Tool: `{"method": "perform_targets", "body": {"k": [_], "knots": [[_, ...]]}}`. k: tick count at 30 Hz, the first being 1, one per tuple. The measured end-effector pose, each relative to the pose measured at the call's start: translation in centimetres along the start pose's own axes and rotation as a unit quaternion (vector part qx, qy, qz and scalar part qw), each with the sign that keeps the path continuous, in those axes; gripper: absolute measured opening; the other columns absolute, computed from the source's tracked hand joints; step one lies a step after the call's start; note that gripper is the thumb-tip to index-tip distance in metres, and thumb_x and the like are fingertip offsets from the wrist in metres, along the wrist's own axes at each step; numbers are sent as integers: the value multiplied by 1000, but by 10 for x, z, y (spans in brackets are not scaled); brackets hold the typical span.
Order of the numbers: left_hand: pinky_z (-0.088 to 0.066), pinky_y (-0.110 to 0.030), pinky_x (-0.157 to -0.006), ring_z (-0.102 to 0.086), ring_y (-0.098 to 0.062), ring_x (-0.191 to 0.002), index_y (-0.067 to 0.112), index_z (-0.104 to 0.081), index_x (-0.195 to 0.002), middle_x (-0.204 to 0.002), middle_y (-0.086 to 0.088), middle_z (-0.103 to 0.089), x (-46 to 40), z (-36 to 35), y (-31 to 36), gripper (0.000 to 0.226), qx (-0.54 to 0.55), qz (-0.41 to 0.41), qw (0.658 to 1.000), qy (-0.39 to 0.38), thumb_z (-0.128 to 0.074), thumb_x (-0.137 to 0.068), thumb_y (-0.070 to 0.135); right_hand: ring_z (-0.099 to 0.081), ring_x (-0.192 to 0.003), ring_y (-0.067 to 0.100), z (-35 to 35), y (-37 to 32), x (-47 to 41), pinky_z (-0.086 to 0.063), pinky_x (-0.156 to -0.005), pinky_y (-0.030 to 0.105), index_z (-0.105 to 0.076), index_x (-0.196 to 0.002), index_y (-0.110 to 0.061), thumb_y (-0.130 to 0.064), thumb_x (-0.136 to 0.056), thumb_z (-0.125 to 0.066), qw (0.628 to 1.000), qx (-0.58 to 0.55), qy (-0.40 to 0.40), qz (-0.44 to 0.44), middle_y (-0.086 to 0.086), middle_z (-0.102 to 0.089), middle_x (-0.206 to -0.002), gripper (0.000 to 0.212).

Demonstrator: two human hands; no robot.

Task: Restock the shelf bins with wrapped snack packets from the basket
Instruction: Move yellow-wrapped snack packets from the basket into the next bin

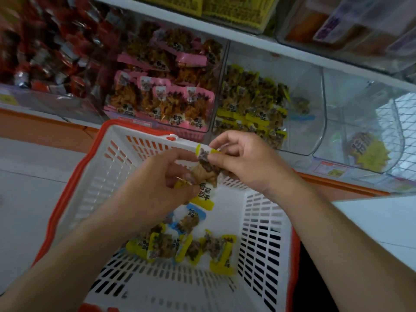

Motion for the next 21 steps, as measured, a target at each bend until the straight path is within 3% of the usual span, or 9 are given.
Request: {"method": "perform_targets", "body": {"k": [2, 5, 8, 12, 14, 17, 19, 21], "knots": [[-64, -46, -74, -75, -16, -83, 55, -56, -125, -103, 19, -69, 1, -3, 2, 65, 9, -15, 1000, 15, -83, -85, 11, -75, -83, 26, -1, 0, -1, -60, -86, 50, -70, -100, -29, -42, -93, -81, 1000, 12, 5, -10, -2, -80, -86, 18], [-63, -51, -73, -74, -22, -81, 63, -50, -131, -110, 21, -65, 3, -9, 8, 82, 9, -42, 998, 44, -79, -87, 1, -72, -73, 9, 3, 2, 0, -58, -73, 39, -71, -96, -27, -42, -92, -81, 1000, -7, 6, -16, -10, -78, -80, 19], [-61, -54, -78, -74, -23, -80, 60, -58, -128, -111, 20, -69, -1, -24, 17, 75, -19, -60, 997, 49, -78, -87, 0, -60, -56, -1, 15, 6, 3, -45, -62, 27, -70, -96, -28, -42, -96, -78, 999, -22, 21, -21, -13, -72, -70, 16], [-59, -25, -70, -74, -4, -90, 59, -69, -112, -109, 35, -69, -30, -56, 35, 61, 0, -57, 997, 55, -82, -86, 5, -65, -79, -9, 62, 21, 19, -53, -63, 16, -68, -97, -34, -38, -102, -70, 988, 39, 152, -9, -18, -70, -86, 7], [-55, -14, -65, -72, 4, -92, 56, -68, -115, -107, 36, -69, -55, -73, 53, 54, 2, -74, 995, 67, -83, -86, 13, -64, -85, -9, 94, 29, 35, -50, -62, 9, -65, -100, -36, -27, -100, -69, 967, 62, 246, -5, -19, -67, -91, 10], [-50, -5, -62, -67, 11, -90, 49, -68, -123, -101, 34, -70, -107, -98, 81, 49, -39, -109, 988, 105, -84, -85, 21, -58, -81, -3, 138, 49, 53, -39, -59, 9, -61, -106, -31, -20, -97, -69, 934, 82, 345, -45, -14, -64, -98, 16], [-51, -7, -61, -69, 6, -84, 45, -69, -125, -95, 29, -72, -140, -111, 96, 48, -49, -118, 985, 119, -83, -85, 21, -52, -80, -1, 151, 61, 53, -33, -60, 13, -57, -114, -28, -26, -96, -70, 932, 107, 332, -101, -9, -62, -105, 22], [-50, -6, -70, -67, 5, -88, 42, -69, -125, -96, 26, -72, -170, -131, 112, 46, -89, -137, 979, 126, -82, -85, 24, -54, -86, 10, 157, 73, 51, -42, -66, 23, -53, -122, -26, -36, -96, -71, 940, 117, 282, -154, -4, -61, -112, 32]]}}
Point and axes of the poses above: each hand's wrist, its own x-axis away from the middle knuckle, its own z-axis out of the back of the hand, y = z × x, the point moved 3 cm from there along -x, towards the middle knuckle
